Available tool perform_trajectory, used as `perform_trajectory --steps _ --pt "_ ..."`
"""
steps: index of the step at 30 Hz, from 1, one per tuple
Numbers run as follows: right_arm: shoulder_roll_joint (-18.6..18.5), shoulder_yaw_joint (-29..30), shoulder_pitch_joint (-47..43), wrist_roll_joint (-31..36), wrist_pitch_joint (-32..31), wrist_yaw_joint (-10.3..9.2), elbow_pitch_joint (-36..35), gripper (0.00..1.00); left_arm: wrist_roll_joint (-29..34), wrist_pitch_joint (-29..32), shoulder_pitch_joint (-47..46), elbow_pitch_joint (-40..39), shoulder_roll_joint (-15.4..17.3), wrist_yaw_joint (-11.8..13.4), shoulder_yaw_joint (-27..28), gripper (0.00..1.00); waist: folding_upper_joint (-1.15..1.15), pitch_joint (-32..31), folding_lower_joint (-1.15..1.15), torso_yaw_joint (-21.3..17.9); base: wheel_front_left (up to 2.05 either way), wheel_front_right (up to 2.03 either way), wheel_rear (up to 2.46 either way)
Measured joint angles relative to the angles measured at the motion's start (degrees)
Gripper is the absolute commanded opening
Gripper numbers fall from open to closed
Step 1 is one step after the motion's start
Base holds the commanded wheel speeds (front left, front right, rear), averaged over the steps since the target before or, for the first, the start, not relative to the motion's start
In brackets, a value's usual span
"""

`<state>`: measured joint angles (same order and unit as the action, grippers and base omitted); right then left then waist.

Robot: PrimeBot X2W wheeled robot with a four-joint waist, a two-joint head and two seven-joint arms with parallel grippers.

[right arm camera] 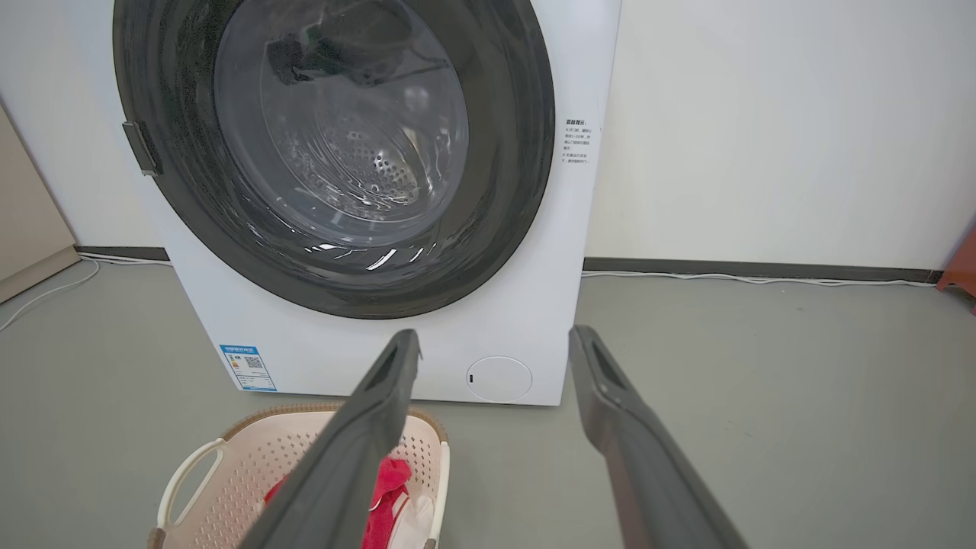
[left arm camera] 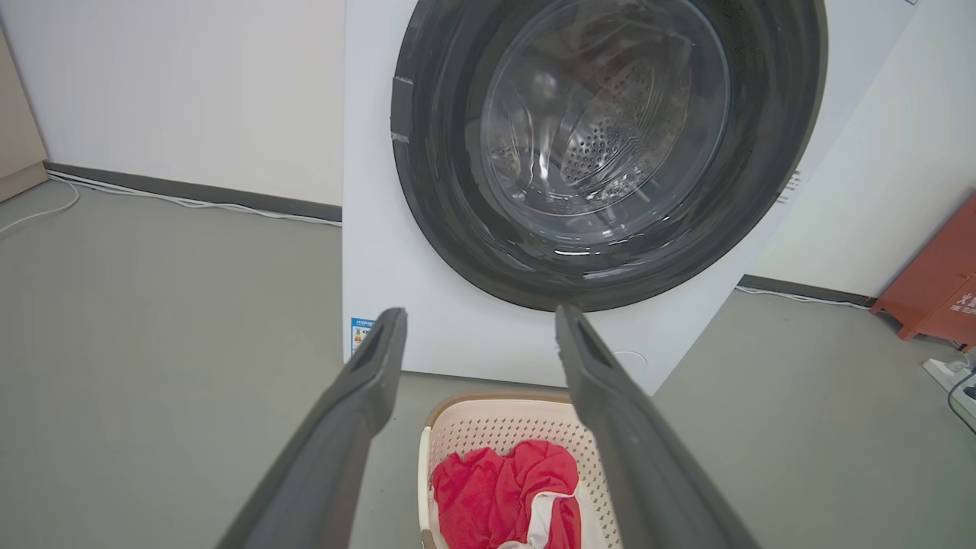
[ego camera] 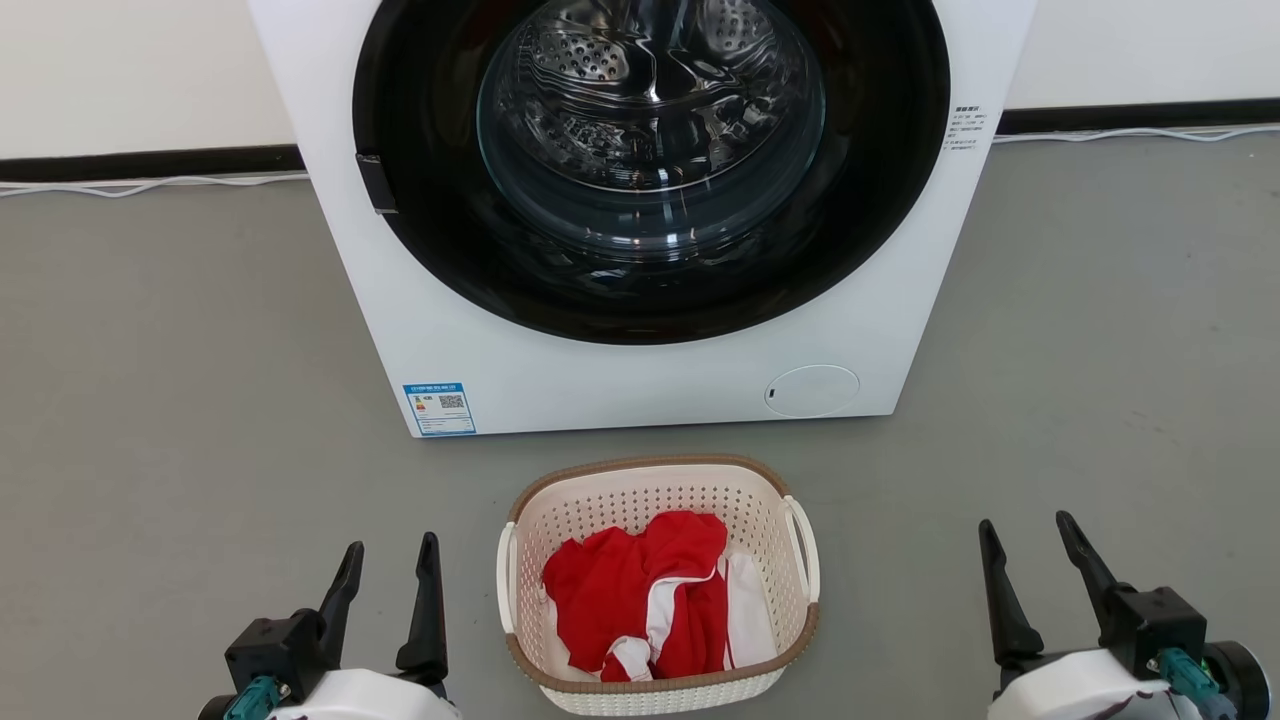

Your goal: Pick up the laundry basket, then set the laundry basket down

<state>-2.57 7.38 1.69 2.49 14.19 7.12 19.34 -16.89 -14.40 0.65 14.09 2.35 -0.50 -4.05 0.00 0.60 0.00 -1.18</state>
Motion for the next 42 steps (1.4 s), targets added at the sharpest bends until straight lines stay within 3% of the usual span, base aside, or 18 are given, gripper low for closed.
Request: perform_trajectory --steps 21,33,42 --pt "0.00 -0.92 1.12 0.11 0.01 0.00 -0.53 1.00 0.31 0.00 -0.08 0.33 0.01 -0.01 -0.07 1.00 0.00 1.64 0.00 0.47 0.00 0.00 0.00" --pt "-0.07 -1.00 7.05 0.52 0.01 0.00 -0.13 1.00 0.32 -0.07 -6.20 2.85 -0.01 0.78 -0.74 1.00 0.00 8.01 0.00 1.08 0.00 0.00 0.00" --pt "-0.19 -1.38 16.17 0.60 0.02 0.01 6.49 1.00 -0.04 -0.24 -15.83 8.55 -0.12 1.60 -2.23 1.00 0.00 15.79 0.00 1.70 0.00 0.00 0.00"
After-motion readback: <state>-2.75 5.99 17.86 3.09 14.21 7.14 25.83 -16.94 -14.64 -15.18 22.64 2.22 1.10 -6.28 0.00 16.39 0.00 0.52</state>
